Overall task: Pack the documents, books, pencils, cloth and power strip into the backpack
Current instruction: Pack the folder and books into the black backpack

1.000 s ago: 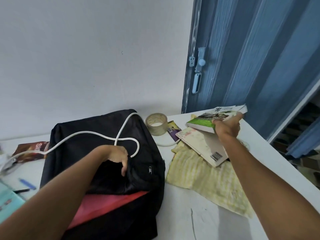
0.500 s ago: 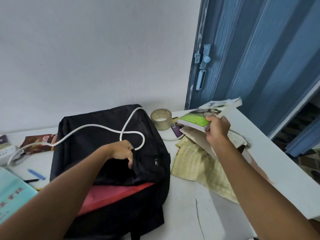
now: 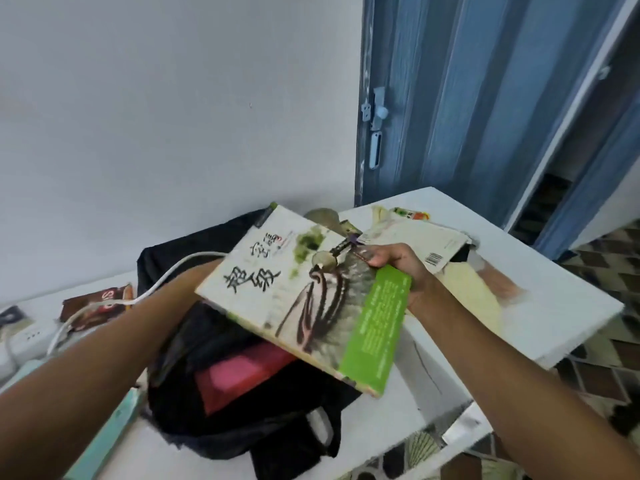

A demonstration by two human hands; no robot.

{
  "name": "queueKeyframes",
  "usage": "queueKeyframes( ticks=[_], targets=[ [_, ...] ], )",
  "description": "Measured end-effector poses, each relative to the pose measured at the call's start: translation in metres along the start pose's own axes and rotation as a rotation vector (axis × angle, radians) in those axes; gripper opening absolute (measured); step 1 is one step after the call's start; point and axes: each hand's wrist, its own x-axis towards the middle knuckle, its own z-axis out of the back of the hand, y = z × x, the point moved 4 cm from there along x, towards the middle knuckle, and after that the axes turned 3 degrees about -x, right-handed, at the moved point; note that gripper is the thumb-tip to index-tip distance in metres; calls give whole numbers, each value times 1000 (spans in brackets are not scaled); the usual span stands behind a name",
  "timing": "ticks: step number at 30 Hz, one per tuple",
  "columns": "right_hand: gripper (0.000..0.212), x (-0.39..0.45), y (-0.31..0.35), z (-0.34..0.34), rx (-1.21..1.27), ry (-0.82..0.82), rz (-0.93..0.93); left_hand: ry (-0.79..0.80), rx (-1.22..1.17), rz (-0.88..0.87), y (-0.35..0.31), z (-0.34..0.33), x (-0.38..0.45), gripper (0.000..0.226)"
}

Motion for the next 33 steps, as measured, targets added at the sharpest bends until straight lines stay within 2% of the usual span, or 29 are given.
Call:
queueKeyframes(
  ticks=[2,3,4,6,7,9,11,16,20,23,28,31,33],
  targets=[
    [47,-6,-16,-15,-107,117,-66,-22,-57,-158,-60,13,-43,6],
    [47,-8,-24,-19,-153,154,-114,-108,-93,-238,-86,22,-60,3],
    [48,-12,-31,-21,-181,179,-166,-129,-139,-264,-104,30,-72,6],
    [51,-15,-44,-23,-195,200,-237,-158,-198,-262,-107,45,-80,4],
    [52,-17,-49,-23,-204,191,-251,-191,-168,-265,-108,54,-84,12],
    [53,-18,-57,-22,-200,127,-249,-269,-124,-242,-112,72,-94,13],
    [54,-19,-61,-19,-147,39,-217,-316,-85,-285,-125,82,-107,1],
    [42,-11,-63,-25,-41,-50,-147,-415,25,-349,-139,89,-122,10],
    [50,13,-69,-21,38,-253,-157,-510,76,-433,-146,87,-132,7],
    [27,28,-69,-31,34,-354,-166,-551,46,-469,-148,88,-140,6],
    [22,62,-70,-34,-118,-526,-249,-528,34,-502,-151,84,-146,18],
    [5,81,-70,-35,-167,-584,-270,-507,28,-495,-153,81,-148,20],
    [21,92,-68,-37,-346,-645,-289,-510,27,-488,-153,80,-148,20]
  ],
)
